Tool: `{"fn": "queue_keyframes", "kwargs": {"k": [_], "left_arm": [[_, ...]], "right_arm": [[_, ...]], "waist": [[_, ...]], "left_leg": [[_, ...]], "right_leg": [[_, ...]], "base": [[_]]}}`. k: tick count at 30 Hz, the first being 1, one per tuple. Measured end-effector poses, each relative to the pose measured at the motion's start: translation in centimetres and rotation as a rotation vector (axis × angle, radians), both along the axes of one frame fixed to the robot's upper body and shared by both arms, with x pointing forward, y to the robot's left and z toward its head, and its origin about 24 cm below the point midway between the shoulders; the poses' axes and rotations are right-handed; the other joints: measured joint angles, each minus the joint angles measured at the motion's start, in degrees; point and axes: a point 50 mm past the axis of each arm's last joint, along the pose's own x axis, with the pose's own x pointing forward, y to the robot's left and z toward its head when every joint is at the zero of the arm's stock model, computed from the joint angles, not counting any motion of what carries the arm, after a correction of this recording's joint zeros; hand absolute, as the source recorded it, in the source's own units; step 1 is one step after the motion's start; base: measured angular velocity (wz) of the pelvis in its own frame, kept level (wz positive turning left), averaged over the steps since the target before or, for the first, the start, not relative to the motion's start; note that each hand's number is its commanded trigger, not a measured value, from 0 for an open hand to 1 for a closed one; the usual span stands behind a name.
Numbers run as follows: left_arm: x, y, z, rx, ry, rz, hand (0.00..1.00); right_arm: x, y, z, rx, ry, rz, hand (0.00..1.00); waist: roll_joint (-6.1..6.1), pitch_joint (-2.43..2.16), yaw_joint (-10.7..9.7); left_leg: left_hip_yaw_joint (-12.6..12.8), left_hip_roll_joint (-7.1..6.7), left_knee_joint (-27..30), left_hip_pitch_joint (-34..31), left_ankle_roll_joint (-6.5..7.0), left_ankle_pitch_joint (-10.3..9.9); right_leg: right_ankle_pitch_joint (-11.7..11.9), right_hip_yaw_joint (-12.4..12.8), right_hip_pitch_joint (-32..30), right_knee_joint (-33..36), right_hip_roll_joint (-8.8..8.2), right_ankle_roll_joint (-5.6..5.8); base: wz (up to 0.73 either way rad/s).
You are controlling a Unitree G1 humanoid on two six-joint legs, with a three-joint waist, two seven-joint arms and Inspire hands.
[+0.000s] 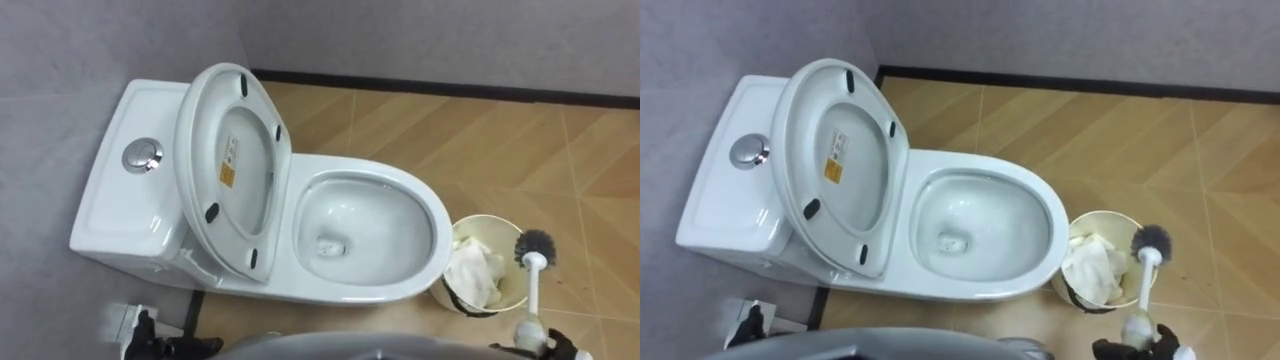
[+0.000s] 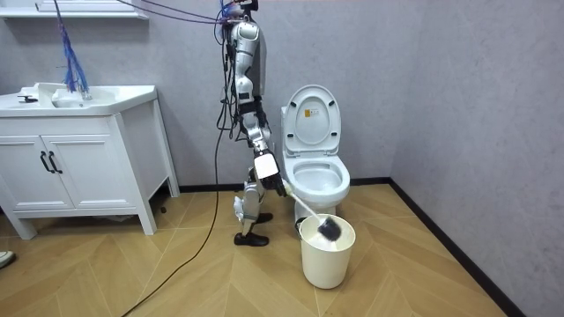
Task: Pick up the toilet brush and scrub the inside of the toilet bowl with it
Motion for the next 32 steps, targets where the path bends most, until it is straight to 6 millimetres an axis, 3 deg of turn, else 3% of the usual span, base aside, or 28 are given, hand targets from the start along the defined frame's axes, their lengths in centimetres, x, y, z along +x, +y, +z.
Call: {"fn": "queue_keyframes", "kwargs": {"k": [13,32], "left_arm": [[-3.0,0.1,-0.4,0.026,0.21,-0.135,0.0],[-3.9,-0.8,-0.8,-0.021,0.327,-0.193,0.0]], "right_arm": [[-2.1,0.7,-1.0,0.175,0.164,-0.003,0.0],[-2.1,1.4,-1.4,0.316,0.221,0.032,0.0]], "waist": [[-0.63,-0.08,0.0],[-0.38,-0.04,0.0]], "left_leg": [[-0.1,-0.01,0.2,0.9,0.01,-0.3],[-0.1,-0.01,0.3,1.0,0.04,-0.4]], "right_leg": [[-0.1,0.2,1.1,0.0,0.03,0.03],[-0.1,0.4,1.1,0.0,0.01,0.05]], "base": [[0.0],[0.0]]}}
